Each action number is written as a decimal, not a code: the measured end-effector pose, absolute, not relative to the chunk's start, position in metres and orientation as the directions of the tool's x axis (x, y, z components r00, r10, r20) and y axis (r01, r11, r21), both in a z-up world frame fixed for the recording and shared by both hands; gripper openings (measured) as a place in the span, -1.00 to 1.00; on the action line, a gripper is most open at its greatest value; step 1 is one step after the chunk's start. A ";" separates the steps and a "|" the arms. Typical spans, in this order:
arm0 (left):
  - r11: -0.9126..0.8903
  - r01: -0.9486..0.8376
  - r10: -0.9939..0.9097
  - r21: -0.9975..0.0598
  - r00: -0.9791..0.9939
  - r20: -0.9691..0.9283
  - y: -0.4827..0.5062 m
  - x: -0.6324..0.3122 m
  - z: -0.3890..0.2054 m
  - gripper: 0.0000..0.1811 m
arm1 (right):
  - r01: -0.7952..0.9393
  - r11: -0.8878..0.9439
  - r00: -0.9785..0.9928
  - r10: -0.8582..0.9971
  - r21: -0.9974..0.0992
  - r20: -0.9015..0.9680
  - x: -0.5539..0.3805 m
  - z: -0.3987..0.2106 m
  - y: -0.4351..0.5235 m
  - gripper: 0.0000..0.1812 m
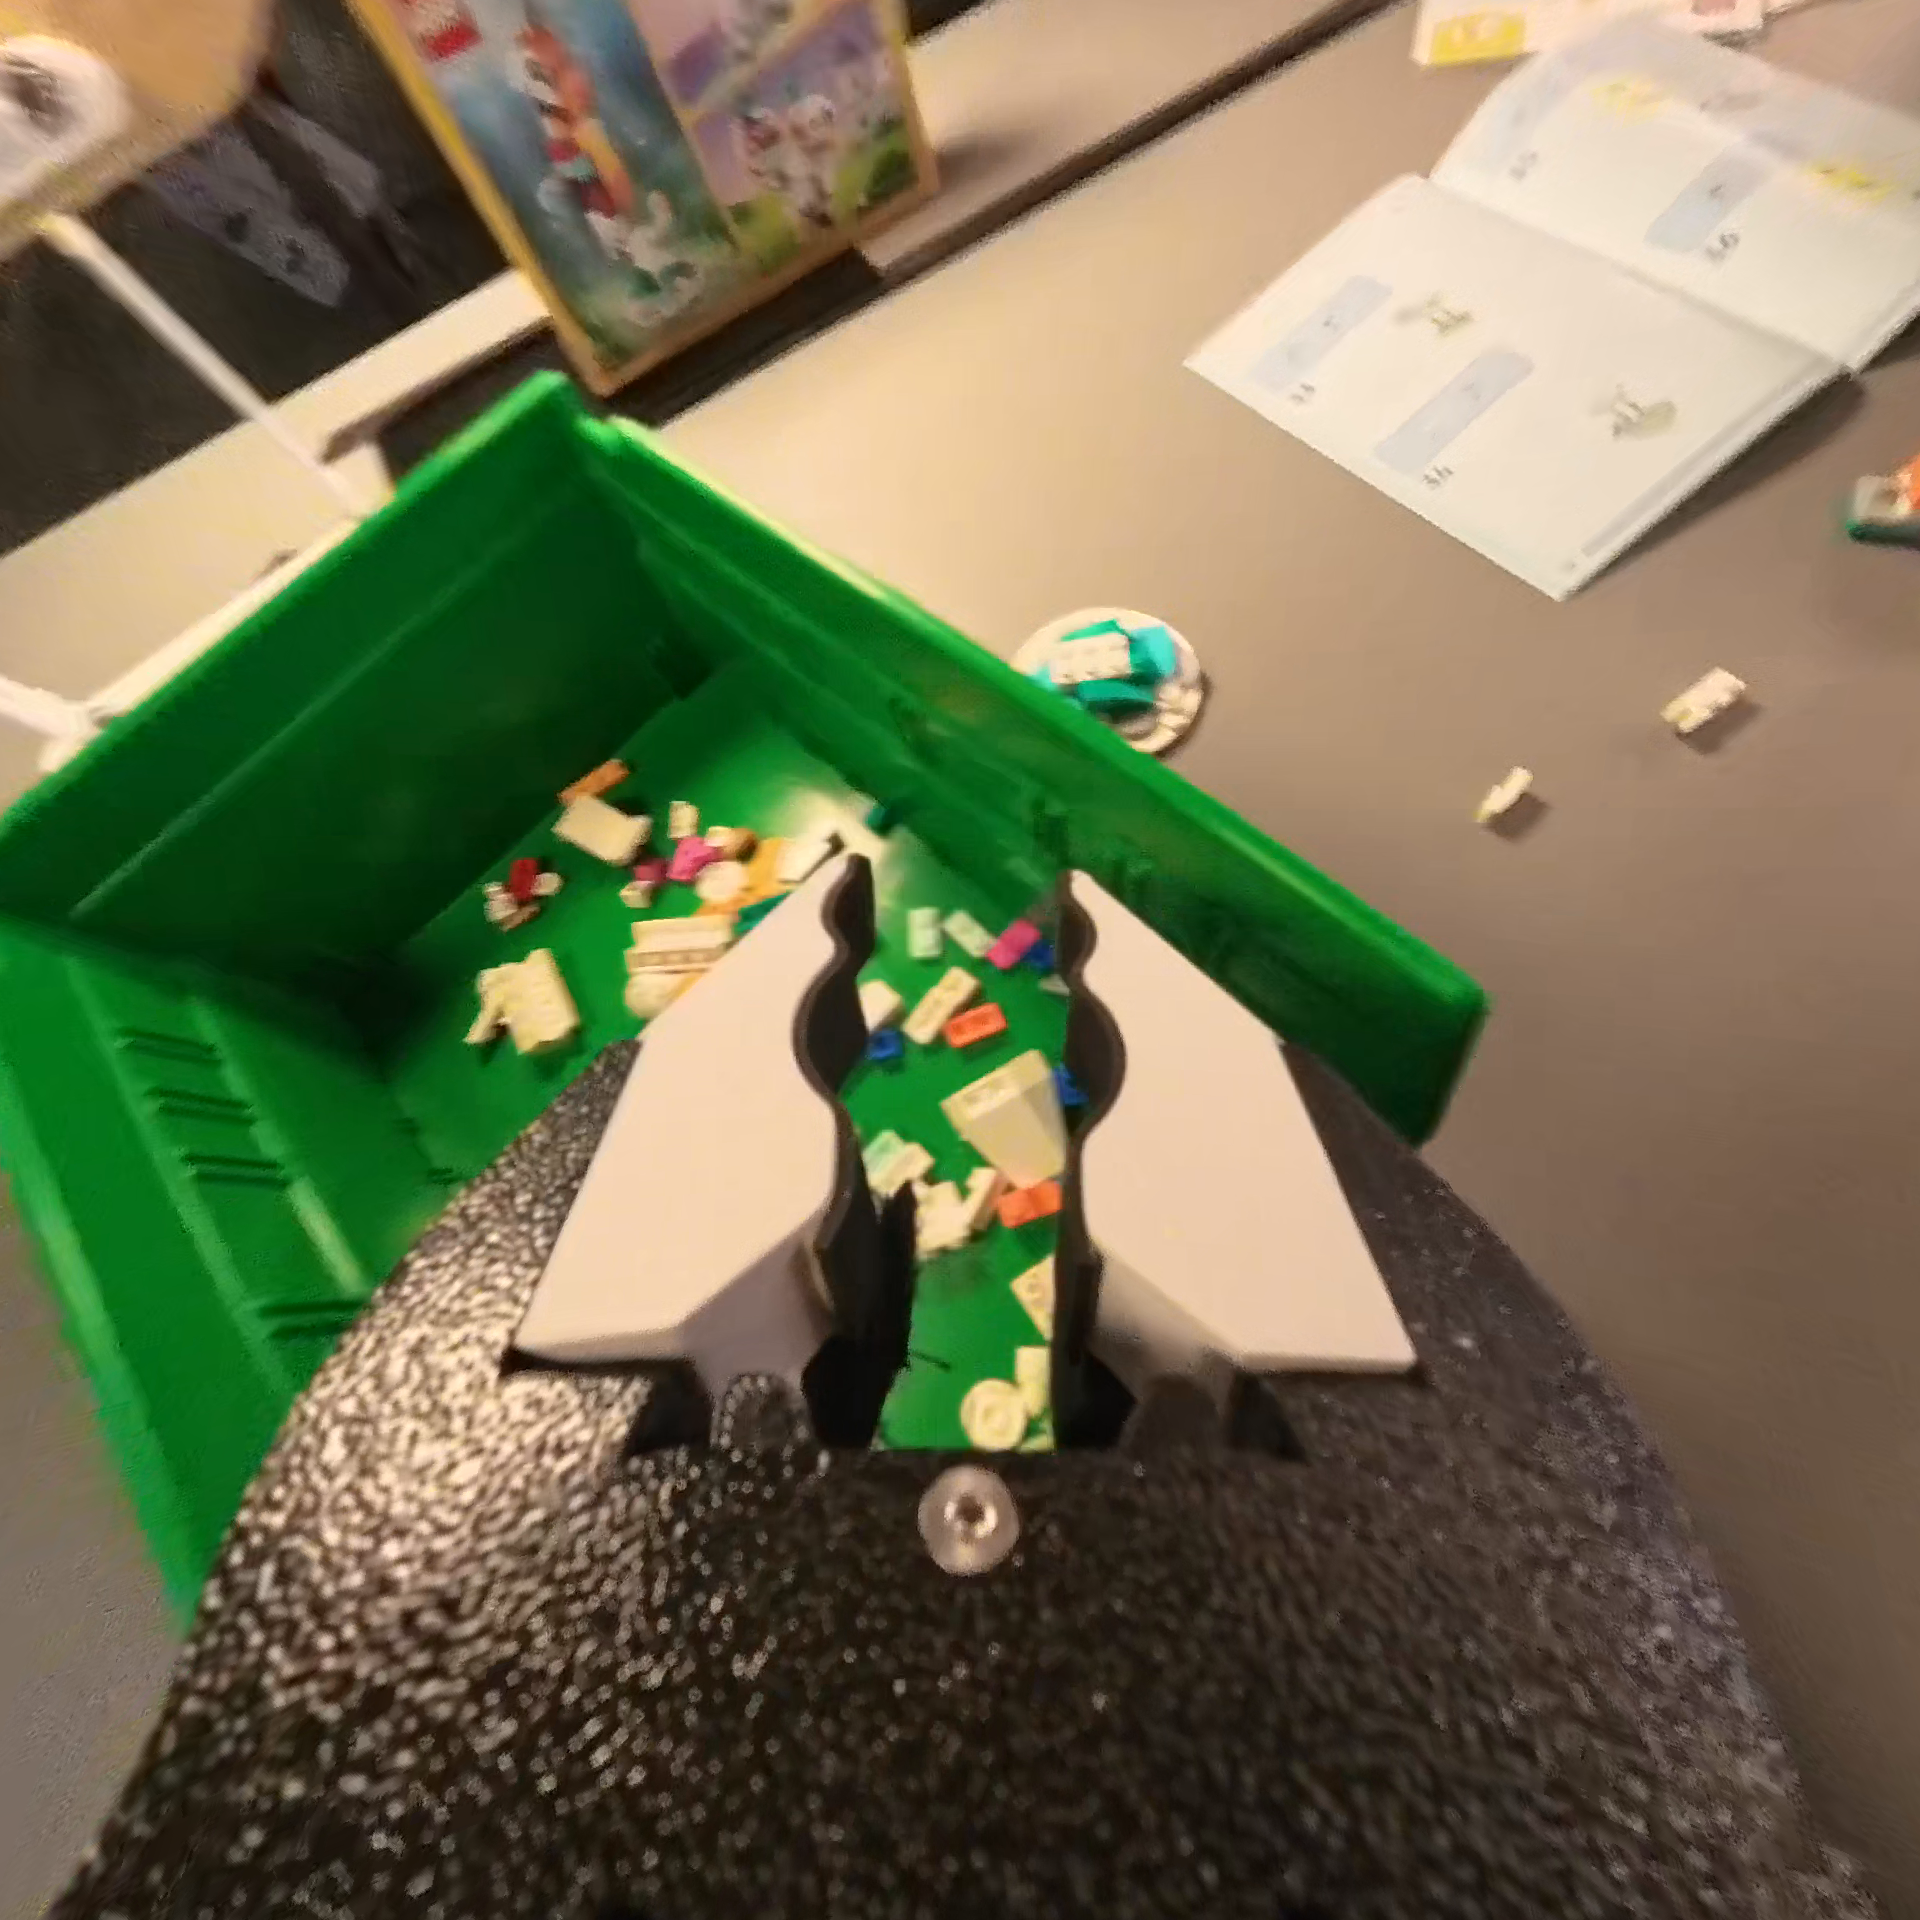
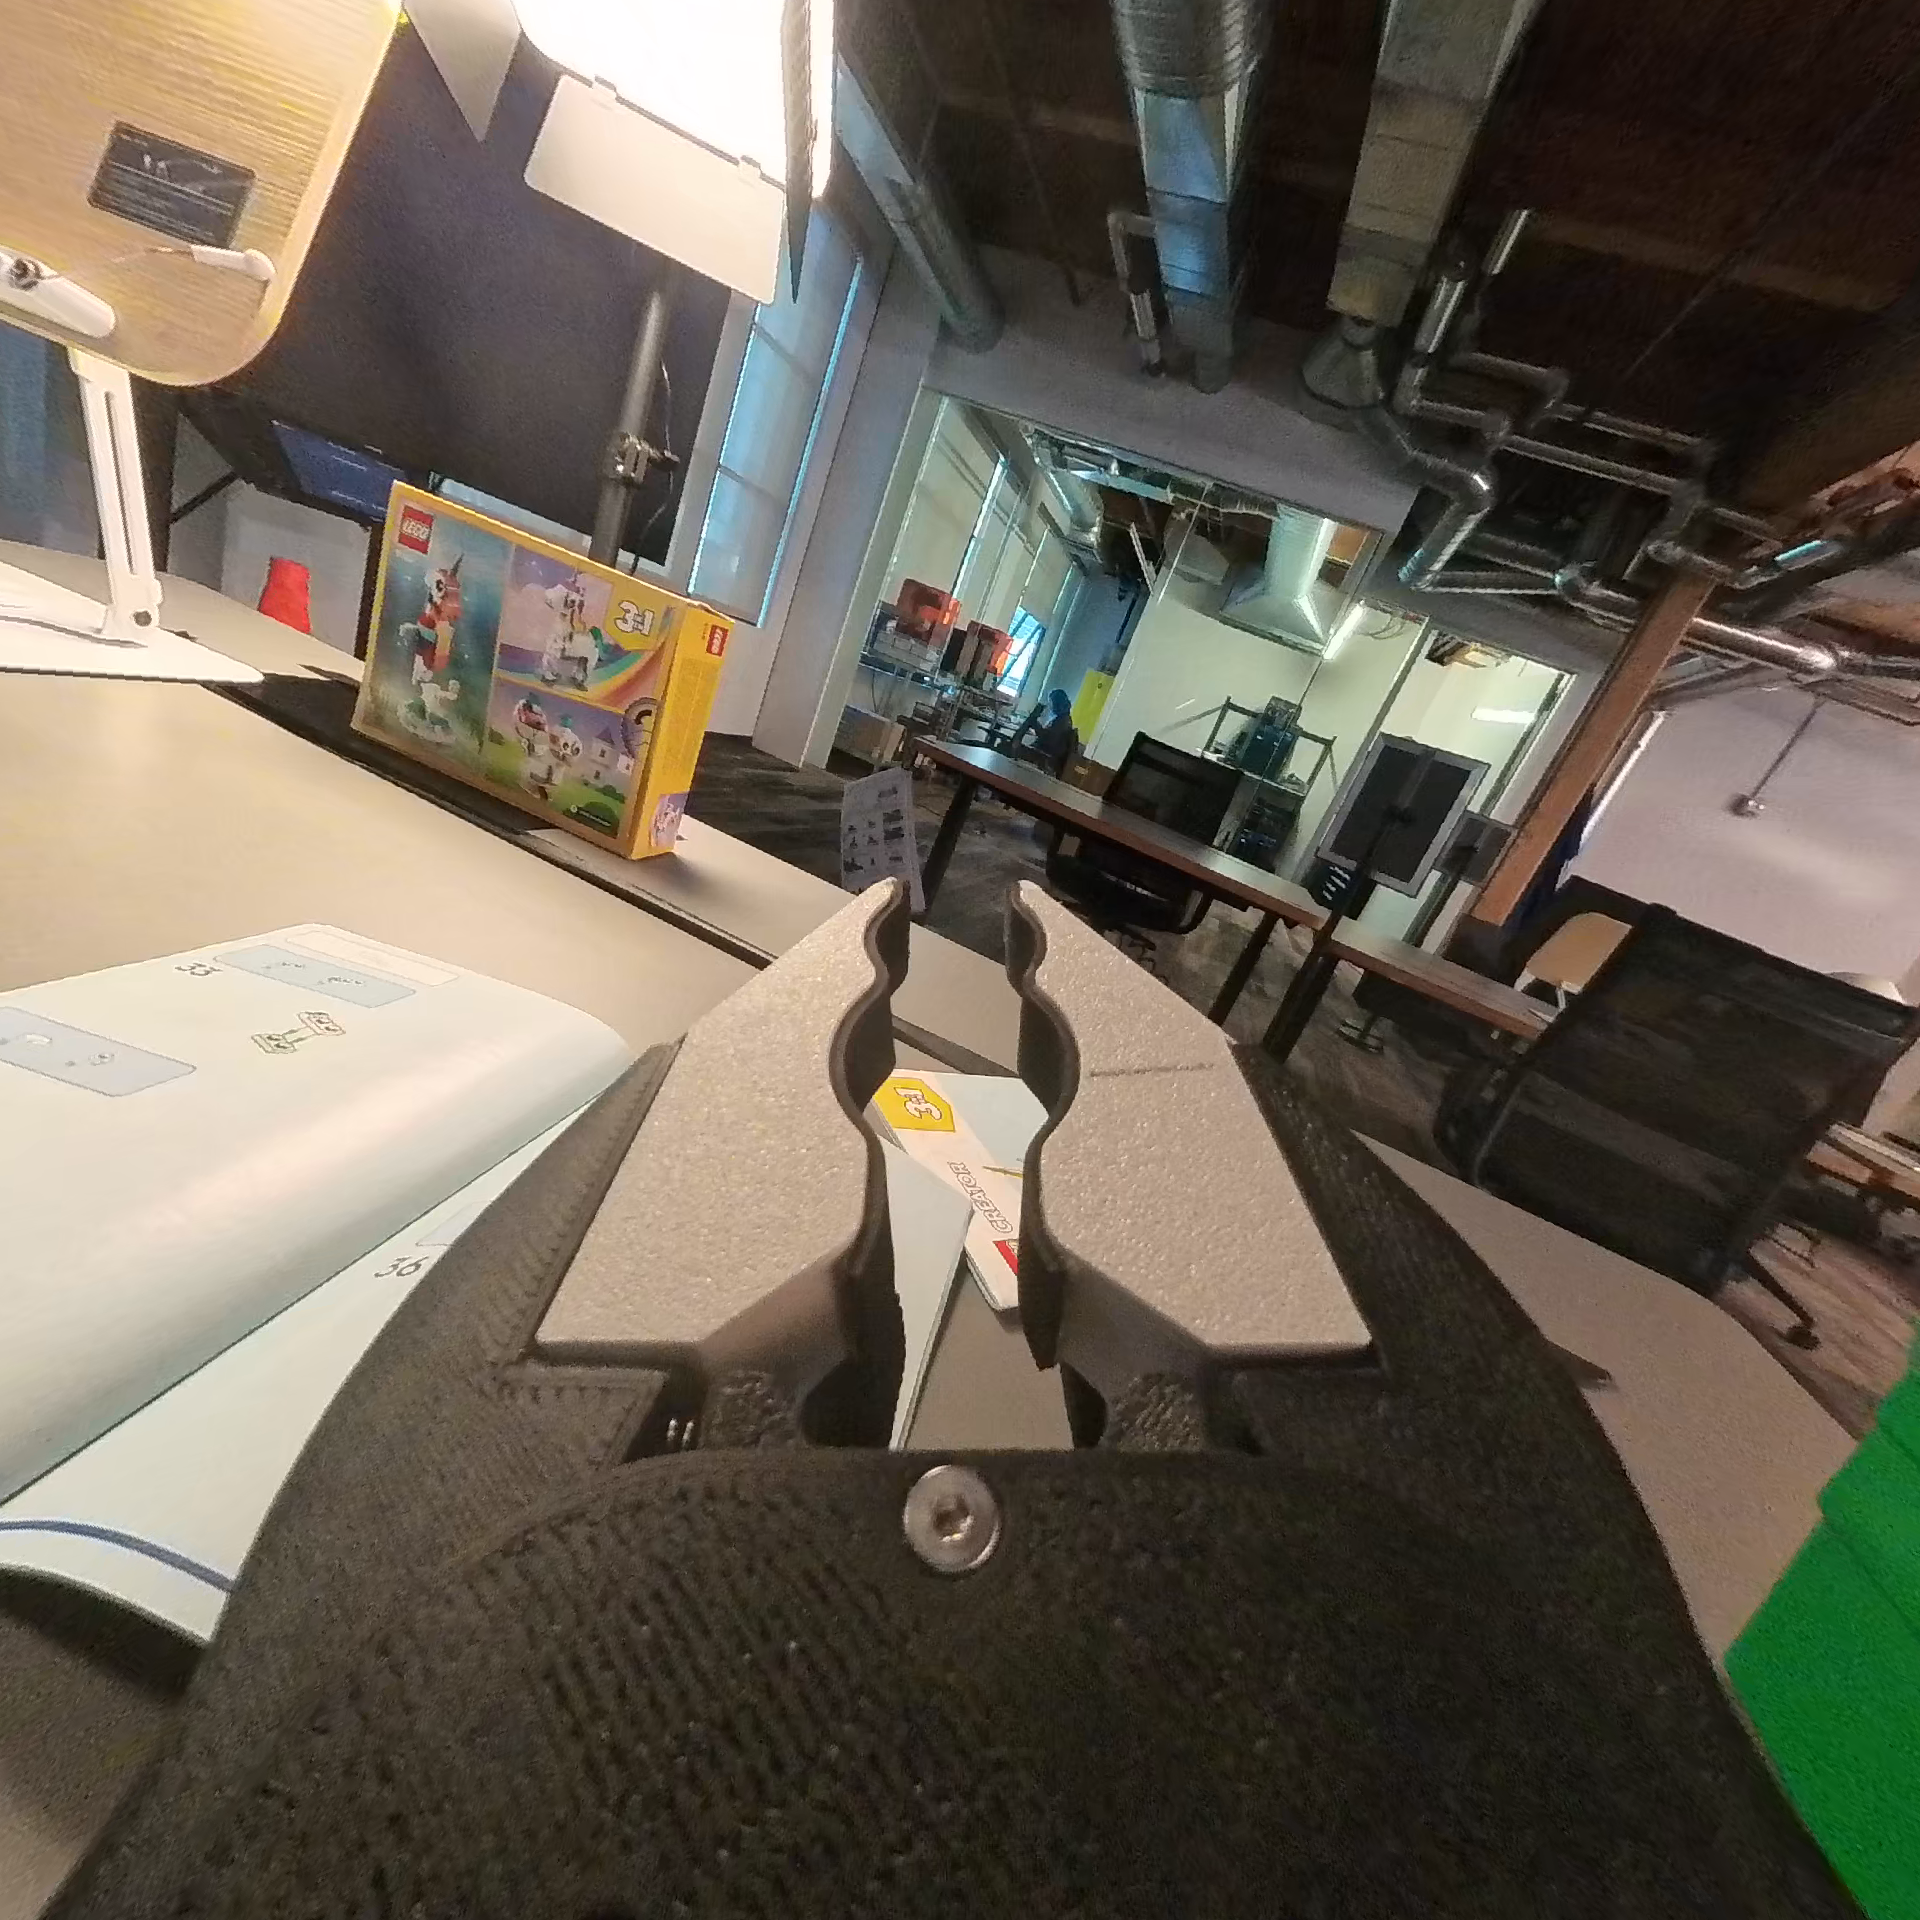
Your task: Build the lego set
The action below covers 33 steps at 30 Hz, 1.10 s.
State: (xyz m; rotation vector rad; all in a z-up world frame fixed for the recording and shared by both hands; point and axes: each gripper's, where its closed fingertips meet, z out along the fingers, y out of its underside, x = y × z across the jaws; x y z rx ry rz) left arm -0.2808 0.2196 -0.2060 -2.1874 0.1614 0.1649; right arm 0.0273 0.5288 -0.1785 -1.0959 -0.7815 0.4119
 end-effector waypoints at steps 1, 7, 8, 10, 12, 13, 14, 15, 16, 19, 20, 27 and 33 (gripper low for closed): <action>-0.573 -0.147 -0.019 -0.806 0.986 -0.167 0.217 -0.294 -0.199 -0.64 | 0.073 0.420 0.671 0.650 -0.905 0.356 0.027 -0.179 0.529 -0.82; -0.563 0.113 -0.019 -0.819 0.989 0.149 0.207 -0.329 -0.182 -0.45 | 0.082 0.421 0.677 0.642 -0.903 0.360 0.028 -0.179 0.530 -0.82; -0.571 0.131 -0.031 -0.811 0.983 0.180 0.206 -0.331 -0.182 -0.46 | 0.086 0.421 0.679 0.639 -0.903 0.362 0.028 -0.179 0.531 -0.82; -0.597 0.125 -0.048 -0.793 0.980 0.191 0.204 -0.335 -0.187 -0.48 | 0.093 0.421 0.682 0.634 -0.902 0.366 0.028 -0.179 0.531 -0.82; -0.631 0.088 -0.059 -0.771 0.985 0.160 0.202 -0.337 -0.193 -0.50 | 0.100 0.423 0.682 0.629 -0.900 0.372 0.028 -0.180 0.532 -0.82; -0.647 0.064 -0.066 -0.760 0.988 0.139 0.201 -0.338 -0.196 -0.51 | 0.104 0.425 0.682 0.628 -0.899 0.375 0.028 -0.180 0.531 -0.82; -0.664 0.037 -0.076 -0.747 0.990 0.117 0.199 -0.338 -0.199 -0.51 | 0.108 0.427 0.681 0.626 -0.898 0.380 0.027 -0.180 0.531 -0.82; -0.681 0.009 -0.085 -0.732 0.992 0.090 0.197 -0.339 -0.201 -0.52 | 0.115 0.429 0.680 0.624 -0.896 0.385 0.027 -0.181 0.531 -0.81; -0.695 -0.021 -0.092 -0.719 0.994 0.060 0.195 -0.341 -0.203 -0.54 | 0.119 0.430 0.679 0.622 -0.895 0.389 0.027 -0.181 0.531 -0.82; -0.722 -0.119 -0.179 -0.681 0.984 0.019 0.188 -0.335 -0.206 -0.60 | 0.127 0.433 0.679 0.618 -0.892 0.396 0.026 -0.182 0.531 -0.82; -0.734 -0.153 -0.233 -0.662 0.972 0.034 0.184 -0.327 -0.208 -0.63 | 0.129 0.433 0.680 0.617 -0.892 0.397 0.027 -0.182 0.532 -0.82; -0.815 -0.395 -0.415 -0.424 0.909 -0.048 0.154 -0.320 -0.235 -0.59 | 0.141 0.436 0.681 0.609 -0.889 0.407 0.026 -0.182 0.532 -0.82; -0.805 -0.411 -0.475 -0.427 0.878 0.051 0.143 -0.303 -0.234 -0.59 | 0.148 0.439 0.680 0.606 -0.886 0.413 0.026 -0.183 0.532 -0.82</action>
